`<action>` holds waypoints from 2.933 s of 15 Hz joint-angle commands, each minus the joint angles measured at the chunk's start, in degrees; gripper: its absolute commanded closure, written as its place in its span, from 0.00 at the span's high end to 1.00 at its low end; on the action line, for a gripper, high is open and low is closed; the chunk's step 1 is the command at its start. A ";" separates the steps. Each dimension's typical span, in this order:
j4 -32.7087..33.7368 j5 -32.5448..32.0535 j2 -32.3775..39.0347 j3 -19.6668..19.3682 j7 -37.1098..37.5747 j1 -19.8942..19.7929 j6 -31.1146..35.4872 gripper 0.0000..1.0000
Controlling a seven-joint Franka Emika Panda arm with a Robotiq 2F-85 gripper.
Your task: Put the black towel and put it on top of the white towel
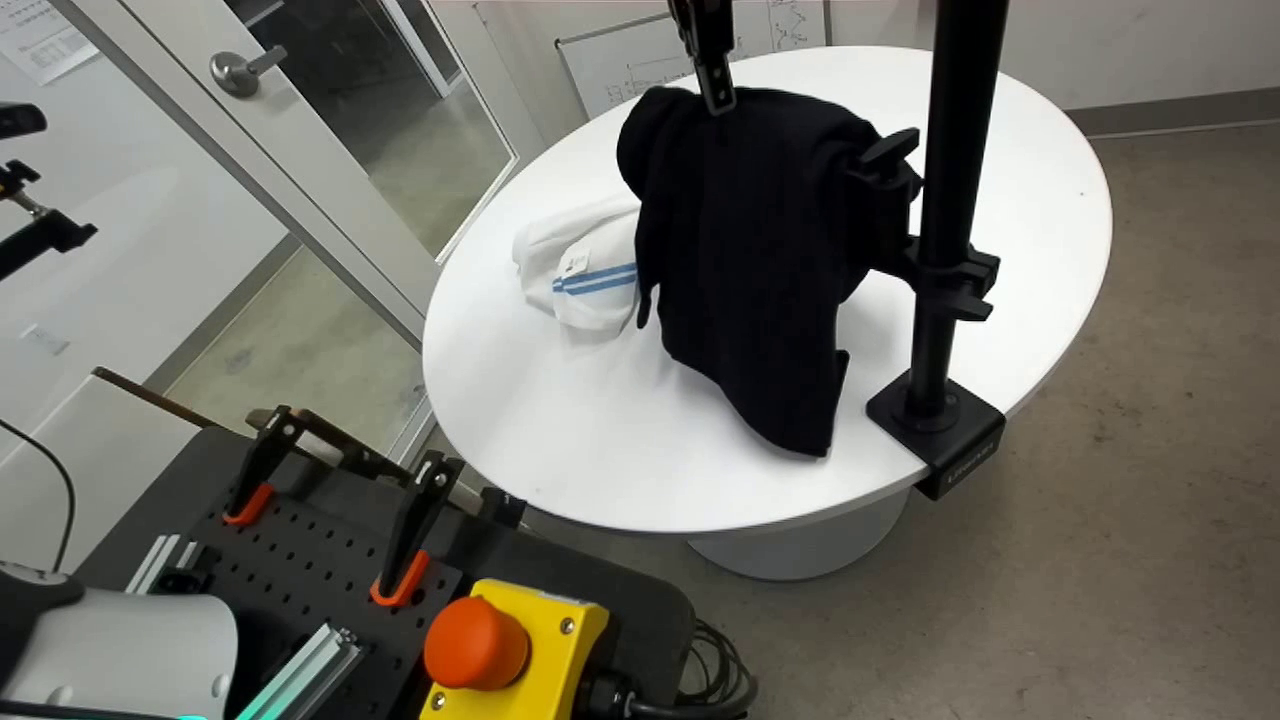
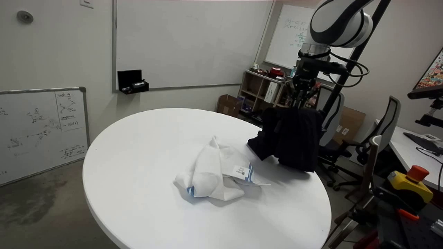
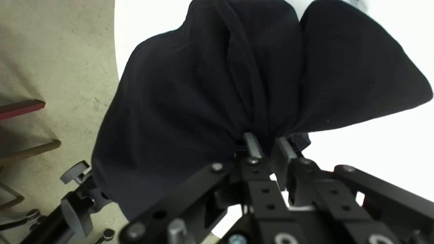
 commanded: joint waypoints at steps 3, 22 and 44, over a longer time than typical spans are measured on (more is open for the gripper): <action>1.12 6.54 -6.65 1.87 -3.89 -2.12 -8.25 0.04; 0.09 18.98 -30.79 10.52 -26.90 3.36 -36.39 0.04; -8.49 -5.61 -22.39 19.66 -63.98 10.90 -43.06 0.04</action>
